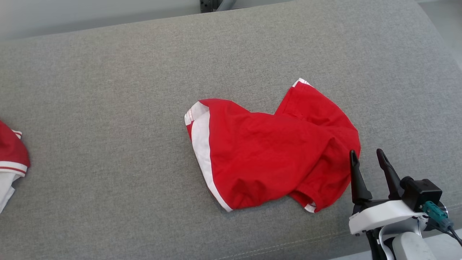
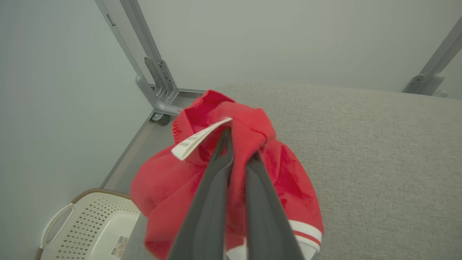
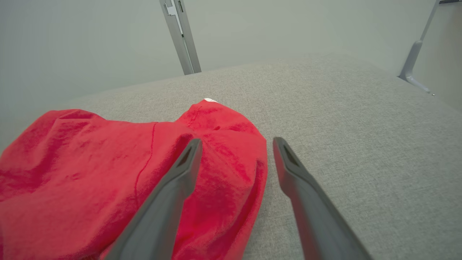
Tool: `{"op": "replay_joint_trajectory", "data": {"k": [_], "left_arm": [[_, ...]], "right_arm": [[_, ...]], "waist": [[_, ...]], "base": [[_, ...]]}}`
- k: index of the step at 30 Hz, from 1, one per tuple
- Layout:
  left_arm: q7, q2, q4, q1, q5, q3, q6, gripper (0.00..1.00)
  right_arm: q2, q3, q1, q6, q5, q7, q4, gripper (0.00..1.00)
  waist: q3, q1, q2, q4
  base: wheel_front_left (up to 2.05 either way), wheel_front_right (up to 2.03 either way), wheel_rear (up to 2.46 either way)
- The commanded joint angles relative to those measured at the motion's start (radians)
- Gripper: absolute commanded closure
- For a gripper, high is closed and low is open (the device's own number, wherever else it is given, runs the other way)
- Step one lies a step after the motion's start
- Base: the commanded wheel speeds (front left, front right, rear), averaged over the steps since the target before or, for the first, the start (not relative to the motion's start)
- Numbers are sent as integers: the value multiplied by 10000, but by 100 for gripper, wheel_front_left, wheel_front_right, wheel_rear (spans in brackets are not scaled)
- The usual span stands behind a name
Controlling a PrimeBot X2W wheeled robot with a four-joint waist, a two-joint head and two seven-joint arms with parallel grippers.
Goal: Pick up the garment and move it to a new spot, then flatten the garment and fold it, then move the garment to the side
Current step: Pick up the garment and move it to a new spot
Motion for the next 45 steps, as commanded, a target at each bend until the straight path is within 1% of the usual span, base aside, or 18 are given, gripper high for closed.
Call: {"op": "replay_joint_trajectory", "data": {"k": [1, 5, 7, 9, 10, 11, 14, 16, 18, 20, 22, 25, 26, 29, 32, 35, 37, 45], "left_arm": [[-240, -342, 315, -90, 105, -204, -227, 100], [-1069, -1741, 1707, -373, 255, -812, -544, 100], [-1557, -2233, 2384, -471, 243, -940, -818, 100], [-1833, -2595, 3077, -505, 146, -987, -934, 100], [-1942, -2717, 3353, -566, 167, -1031, -977, 62], [-2061, -2792, 3568, -655, 232, -1065, -1027, 0], [-2800, -3051, 3995, -771, 330, -1020, -1071, 0], [-3248, -3141, 4101, -632, 452, -1018, -941, 0], [-3548, -3328, 3888, -383, 518, -935, -803, 0], [-3678, -3540, 3388, 88, 704, -1046, -920, 0], [-3766, -3616, 2689, 652, 1018, -1065, -706, 0], [-3827, -4037, 1189, 1593, 1271, -1105, -488, 0], [-3823, -4156, 566, 1896, 1454, -1143, -527, 0], [-3830, -4673, -1069, 2750, 2057, -1023, -319, 0], [-3824, -5357, -2259, 3461, 2753, -964, -309, 0], [-3825, -5880, -2939, 3933, 3526, -958, -501, 0], [-3826, -6172, -3200, 4097, 3986, -909, -859, 0], [-3815, -7215, -2743, 4598, 5393, 53, -2060, 0]], "right_arm": [[-15, 45, -37, -10, -78, -32, 66, 0], [-23, 171, -97, -10, -130, -32, 192, 0], [-21, 233, -247, -10, -238, -34, 194, 0], [-23, 208, -353, -10, -289, -32, 164, 0], [-15, 211, -399, -10, -358, -32, 145, 0], [-13, 204, -432, -10, -413, -32, 116, 0], [-18, 174, -438, -10, -579, -32, 91, 0], [-23, 65, -331, -10, -653, -32, 7, 0], [-20, -68, -196, -10, -735, -32, -136, 0], [-18, -214, -94, -10, -807, -32, -322, 0], [-18, -320, 0, -10, -914, -32, -529, 0], [-20, -476, 123, -10, -1061, -32, -834, 0], [-21, -530, 163, -10, -1094, -32, -938, 0], [-13, -697, 322, -10, -1229, -32, -1139, 0], [-16, -632, 421, -10, -1362, -32, -1237, 0], [-23, -559, 540, -10, -1410, -32, -1235, 0], [-18, -521, 616, -10, -1451, -32, -1200, 0], [-149, -279, 1072, -10, -1749, -32, -1013, 0]], "waist": [[37, 0, 0, 10], [139, 0, 0, 24], [157, 0, 0, -15], [136, 0, 0, -54], [104, 0, 0, -60], [81, 0, 0, -59], [-102, 0, 0, -46], [-283, 0, 0, -27], [-492, 0, 0, 0], [-690, 0, 0, 41], [-881, 0, 0, 89], [-1106, 0, 0, 215], [-1180, 0, 0, 266], [-1398, 0, 0, 454], [-1553, 0, 0, 536], [-1722, 0, 0, 556], [-1868, 0, 0, 543], [-2192, 0, 0, 294]], "base": [[0, 0, 0], [0, 0, 0], [0, 0, 0], [0, 0, 0], [0, 0, 0], [0, 0, 0], [0, 0, 0], [0, 0, 0], [0, 0, 0], [0, 0, 0], [0, 0, 0], [0, 0, 0], [0, 0, 0], [0, 0, 0], [0, 0, 0], [0, 0, 0], [0, 0, 0], [0, 0, 0]]}}
